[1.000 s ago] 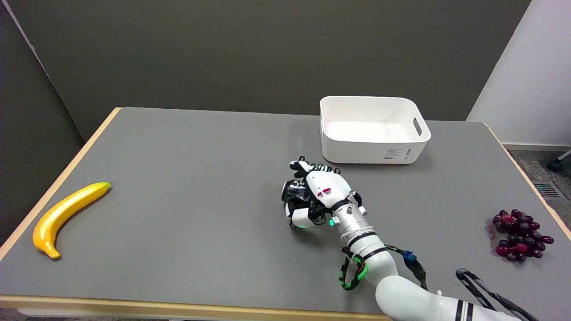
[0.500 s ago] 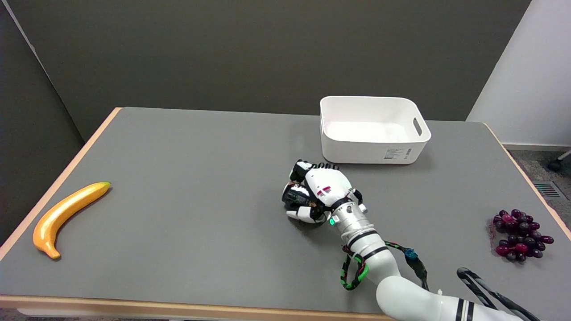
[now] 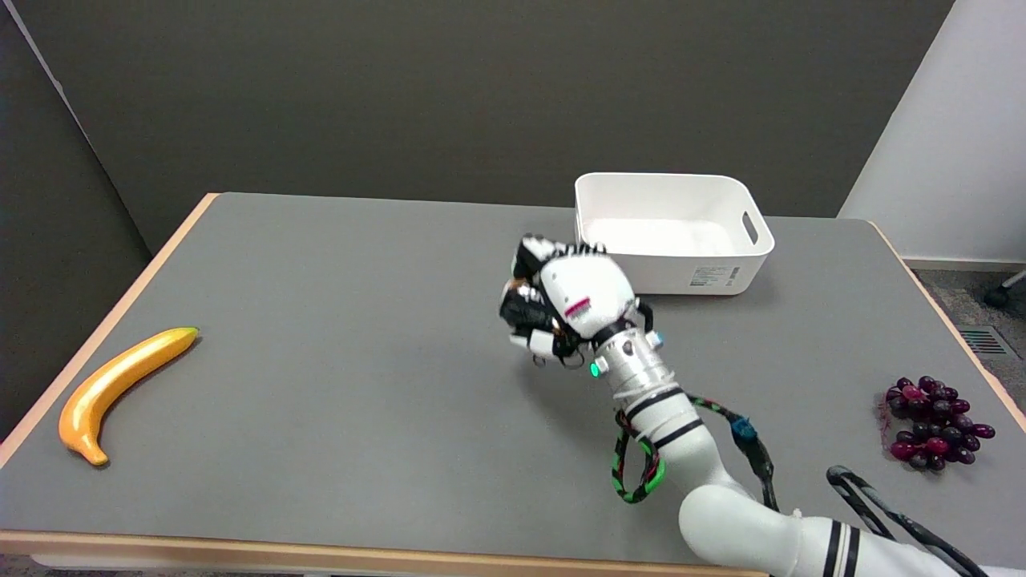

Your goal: Pick up the black can.

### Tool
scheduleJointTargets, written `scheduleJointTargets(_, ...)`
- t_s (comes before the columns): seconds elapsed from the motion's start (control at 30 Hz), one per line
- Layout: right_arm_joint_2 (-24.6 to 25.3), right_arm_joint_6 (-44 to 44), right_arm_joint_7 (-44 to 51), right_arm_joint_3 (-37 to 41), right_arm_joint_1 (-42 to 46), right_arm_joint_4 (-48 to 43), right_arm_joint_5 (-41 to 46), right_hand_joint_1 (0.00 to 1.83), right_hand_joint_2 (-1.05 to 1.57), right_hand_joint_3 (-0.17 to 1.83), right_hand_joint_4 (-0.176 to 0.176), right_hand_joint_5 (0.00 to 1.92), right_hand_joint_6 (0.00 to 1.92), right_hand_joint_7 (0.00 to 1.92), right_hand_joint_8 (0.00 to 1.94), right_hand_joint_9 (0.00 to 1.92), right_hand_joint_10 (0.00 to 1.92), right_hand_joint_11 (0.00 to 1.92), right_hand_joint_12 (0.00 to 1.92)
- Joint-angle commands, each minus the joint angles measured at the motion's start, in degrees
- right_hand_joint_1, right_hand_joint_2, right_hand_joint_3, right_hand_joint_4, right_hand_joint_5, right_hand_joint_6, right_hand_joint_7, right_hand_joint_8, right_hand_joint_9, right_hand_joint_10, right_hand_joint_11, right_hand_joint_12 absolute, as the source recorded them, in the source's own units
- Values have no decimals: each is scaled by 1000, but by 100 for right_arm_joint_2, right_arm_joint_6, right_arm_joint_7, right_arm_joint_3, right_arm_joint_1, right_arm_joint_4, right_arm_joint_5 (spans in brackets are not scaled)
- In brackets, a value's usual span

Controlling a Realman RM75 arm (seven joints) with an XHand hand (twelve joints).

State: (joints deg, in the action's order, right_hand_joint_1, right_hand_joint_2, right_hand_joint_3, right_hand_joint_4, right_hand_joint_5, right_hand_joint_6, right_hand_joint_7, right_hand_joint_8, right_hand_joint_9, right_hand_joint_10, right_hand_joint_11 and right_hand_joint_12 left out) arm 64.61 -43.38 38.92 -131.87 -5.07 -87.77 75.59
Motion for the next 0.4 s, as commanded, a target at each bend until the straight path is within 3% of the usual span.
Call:
scheduleJointTargets(0.03, -367, 36, -15, 1033, -669, -1159, -1980, 1335, 1256, 13, -176, 487, 1532, 799, 1391, 725, 1550, 771, 1790)
scheduleJointTargets(0.13, -383, 36, -31, 1409, -879, -901, -1872, 1335, 1166, 202, -176, 487, 1536, 799, 1395, 729, 1551, 724, 1906)
scheduleJointTargets(0.2, -398, 75, -38, 1768, -1094, -478, -1512, 1333, 1250, 30, -176, 484, 1537, 796, 1393, 725, 1548, 750, 1815)
scheduleJointTargets(0.4, -580, 497, -122, 2068, -1898, 1076, -262, 1328, 1296, -34, -176, 455, 1567, 771, 1435, 699, 1581, 709, 1856)
